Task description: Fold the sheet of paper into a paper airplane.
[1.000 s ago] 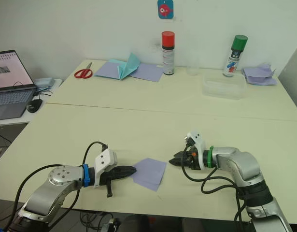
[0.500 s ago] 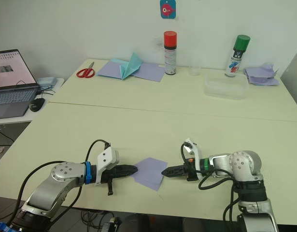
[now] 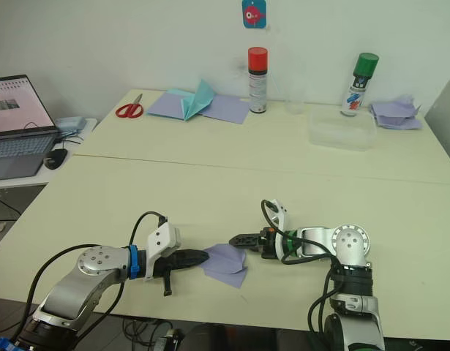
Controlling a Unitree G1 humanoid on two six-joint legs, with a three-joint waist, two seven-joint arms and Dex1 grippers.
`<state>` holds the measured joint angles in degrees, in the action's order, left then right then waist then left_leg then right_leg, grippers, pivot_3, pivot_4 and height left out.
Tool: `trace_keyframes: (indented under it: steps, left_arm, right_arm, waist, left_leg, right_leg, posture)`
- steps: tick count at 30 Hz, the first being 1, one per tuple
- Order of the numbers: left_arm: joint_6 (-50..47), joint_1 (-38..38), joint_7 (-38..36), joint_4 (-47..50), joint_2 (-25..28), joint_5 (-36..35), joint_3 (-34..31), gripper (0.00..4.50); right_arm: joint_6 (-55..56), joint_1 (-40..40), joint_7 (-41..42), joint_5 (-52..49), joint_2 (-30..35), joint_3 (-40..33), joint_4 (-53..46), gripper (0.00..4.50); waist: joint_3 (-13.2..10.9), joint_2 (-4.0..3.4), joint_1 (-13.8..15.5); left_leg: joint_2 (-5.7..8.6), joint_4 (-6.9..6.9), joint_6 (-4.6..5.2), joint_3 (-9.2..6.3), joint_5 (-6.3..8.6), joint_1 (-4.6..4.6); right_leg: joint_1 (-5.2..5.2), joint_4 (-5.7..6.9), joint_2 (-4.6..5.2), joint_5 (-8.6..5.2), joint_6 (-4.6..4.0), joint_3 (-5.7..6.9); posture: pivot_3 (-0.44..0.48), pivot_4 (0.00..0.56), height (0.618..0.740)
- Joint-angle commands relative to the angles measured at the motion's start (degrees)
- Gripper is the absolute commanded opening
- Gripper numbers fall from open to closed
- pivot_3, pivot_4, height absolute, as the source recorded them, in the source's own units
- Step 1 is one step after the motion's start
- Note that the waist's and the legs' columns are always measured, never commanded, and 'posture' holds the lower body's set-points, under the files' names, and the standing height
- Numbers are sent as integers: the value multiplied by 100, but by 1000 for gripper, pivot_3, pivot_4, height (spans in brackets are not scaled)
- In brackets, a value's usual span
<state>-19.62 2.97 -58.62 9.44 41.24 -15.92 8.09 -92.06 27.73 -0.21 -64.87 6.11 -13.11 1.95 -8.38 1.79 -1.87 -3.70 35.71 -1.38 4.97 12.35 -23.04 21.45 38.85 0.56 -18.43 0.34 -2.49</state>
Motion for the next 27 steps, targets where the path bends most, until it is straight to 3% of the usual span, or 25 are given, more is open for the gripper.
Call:
trace_keyframes:
  steps: [1, 6, 12, 20, 27]
  left_arm:
    - [-156, -143, 64, -334, 36, 271, 224, 0]
    - [-121, -83, 24, -408, 38, 282, 238, 0]
    - [-117, 25, -29, -480, 18, 300, 274, 0]
    - [-109, 109, -80, -556, 21, 317, 316, 0]
    - [-98, -12, -35, -515, 32, 325, 289, 0]
  right_arm:
    - [-44, 28, 202, -142, 352, 137, -255, 3144]
    - [531, 208, 1180, 413, 1000, 806, -650, 3144]
    - [2705, 461, 3493, 1982, 2035, 2793, -875, 3144]
    - [3766, 1119, 4979, 3064, 1827, 3834, 141, 3144]
    - [3480, 1332, 5736, 3329, 1836, 4081, 482, 3144]
  waist:
    - [-2, -3, 1]
    - [-12, -16, 1]
    - [-21, -27, 11]
    - [-24, -23, 26]
    - [-24, -24, 30]
  left_leg:
    - [1, 0, 0, 0, 0, -1]
    - [1, -3, 1, 0, 0, -2]
    - [2, -5, 1, -1, 0, -8]
    - [1, -2, 2, -2, 0, -23]
    - [2, 1, 2, -2, -1, -43]
  right_leg:
    - [0, -1, 1, 0, 0, 0]
    - [2, -7, 1, 0, 0, 1]
    - [25, -14, 2, -1, 2, 4]
    - [35, -13, 2, 0, 4, 8]
    - [31, -3, 5, 16, -24, 11]
  posture:
    - [0, 150, 740]
    - [0, 150, 740]
    - [0, 150, 740]
    - [0, 150, 740]
    - [0, 150, 740]
